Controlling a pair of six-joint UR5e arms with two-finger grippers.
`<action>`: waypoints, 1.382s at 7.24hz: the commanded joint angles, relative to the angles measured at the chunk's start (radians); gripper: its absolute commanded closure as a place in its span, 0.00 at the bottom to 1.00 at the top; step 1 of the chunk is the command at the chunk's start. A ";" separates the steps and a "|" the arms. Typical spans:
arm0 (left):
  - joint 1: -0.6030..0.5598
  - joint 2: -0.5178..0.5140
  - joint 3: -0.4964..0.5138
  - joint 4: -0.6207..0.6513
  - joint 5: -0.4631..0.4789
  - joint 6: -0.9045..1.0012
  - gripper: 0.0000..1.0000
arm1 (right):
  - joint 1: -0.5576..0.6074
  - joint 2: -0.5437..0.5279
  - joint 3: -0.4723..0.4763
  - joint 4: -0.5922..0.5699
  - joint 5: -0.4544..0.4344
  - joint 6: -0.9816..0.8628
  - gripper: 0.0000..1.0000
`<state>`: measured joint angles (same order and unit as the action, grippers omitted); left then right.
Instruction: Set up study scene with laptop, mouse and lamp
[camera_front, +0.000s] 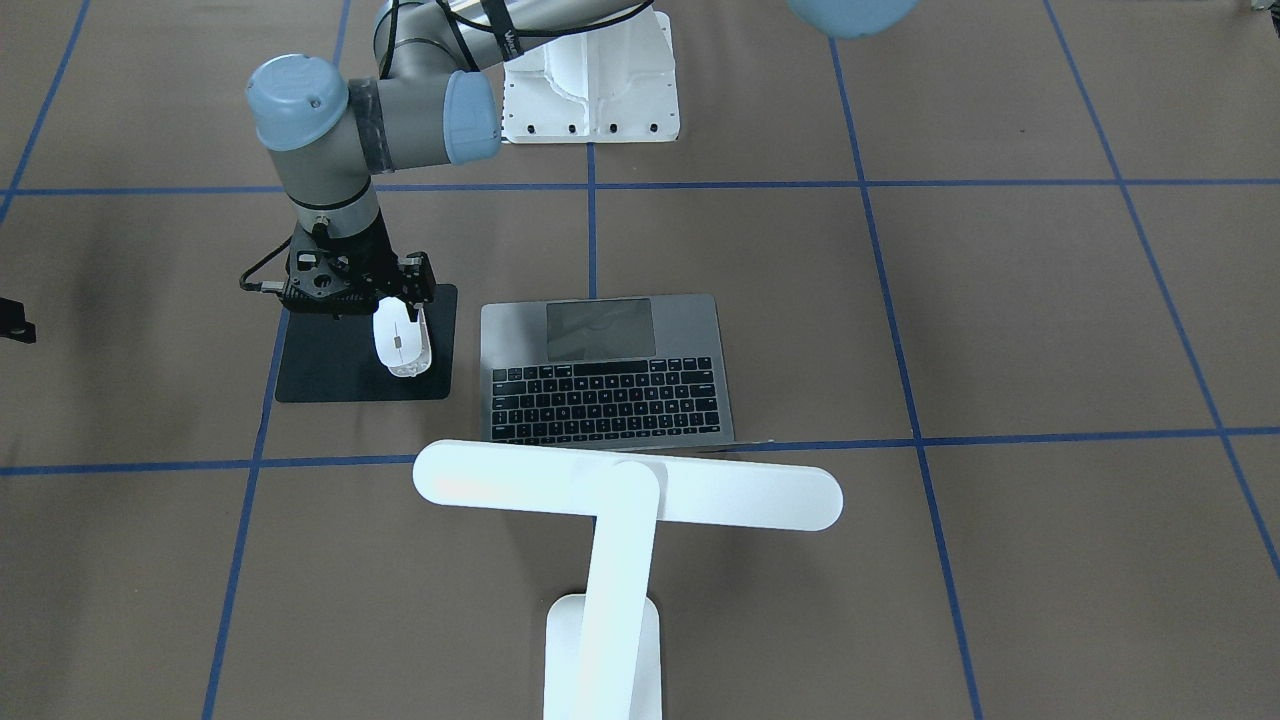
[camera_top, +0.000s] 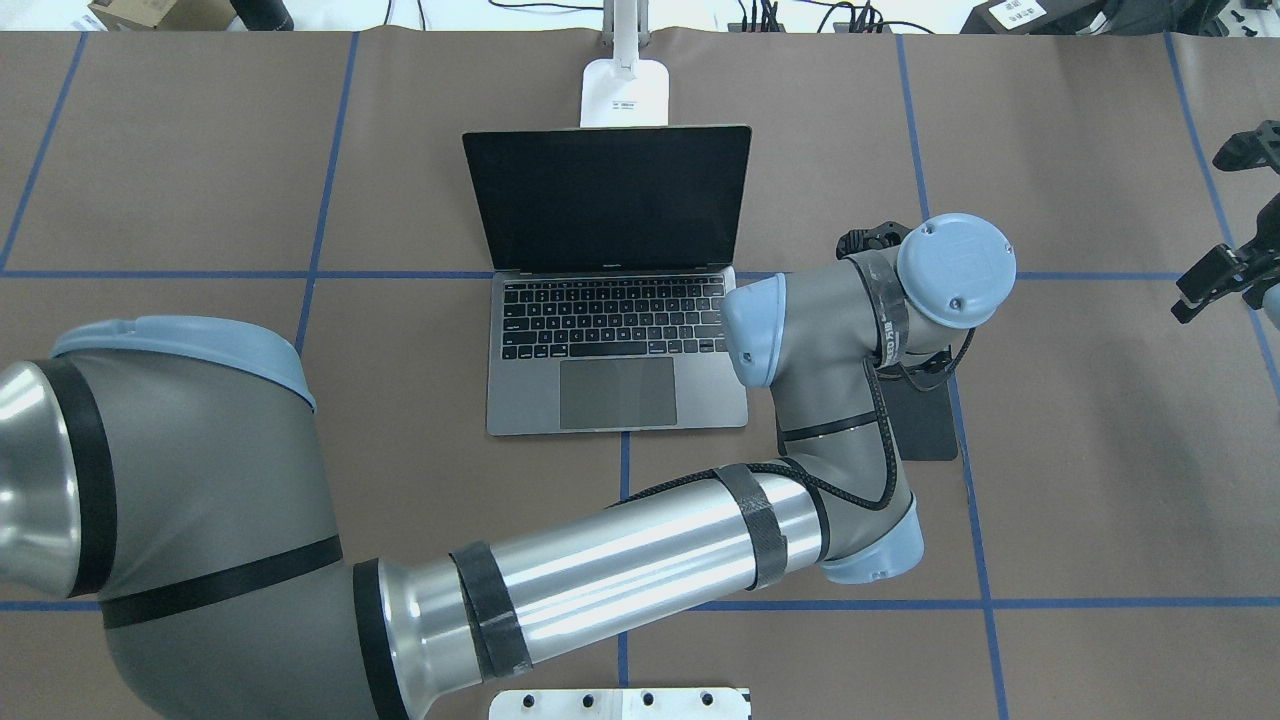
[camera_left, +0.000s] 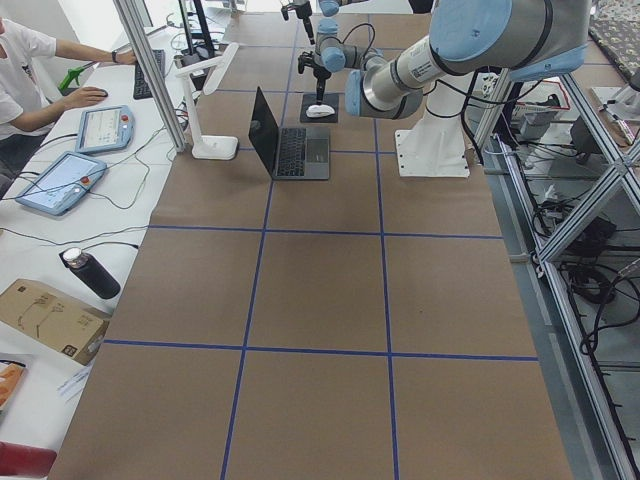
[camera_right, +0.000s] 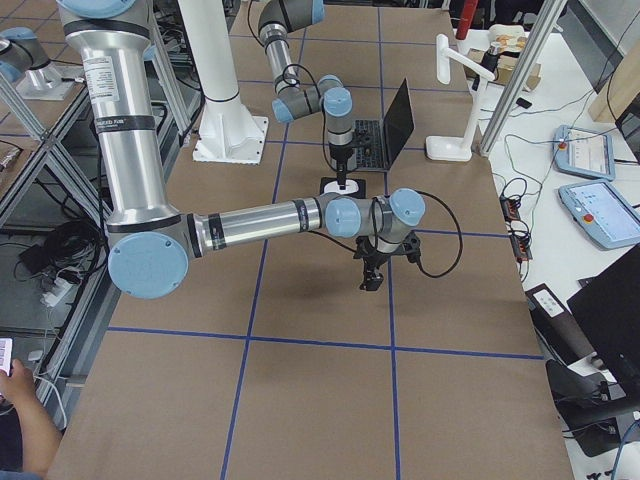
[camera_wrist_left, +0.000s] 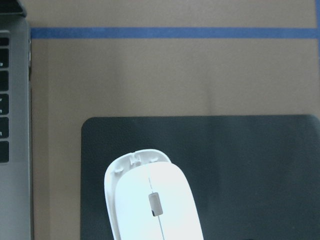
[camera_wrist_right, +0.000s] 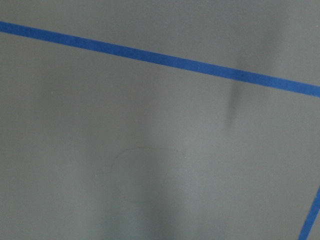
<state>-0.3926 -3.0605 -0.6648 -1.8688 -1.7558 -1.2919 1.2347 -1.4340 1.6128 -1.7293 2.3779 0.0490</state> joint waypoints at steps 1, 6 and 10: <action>-0.066 0.224 -0.379 0.159 -0.124 0.055 0.05 | 0.000 0.007 -0.010 0.001 -0.002 -0.003 0.01; -0.340 0.787 -0.954 0.287 -0.368 0.420 0.04 | 0.002 0.006 -0.088 0.149 -0.028 0.008 0.01; -0.621 1.262 -1.174 0.277 -0.496 0.860 0.01 | 0.040 0.007 -0.086 0.157 -0.048 0.009 0.01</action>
<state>-0.9120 -1.9522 -1.7850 -1.5856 -2.2068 -0.5700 1.2565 -1.4271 1.5249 -1.5736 2.3309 0.0582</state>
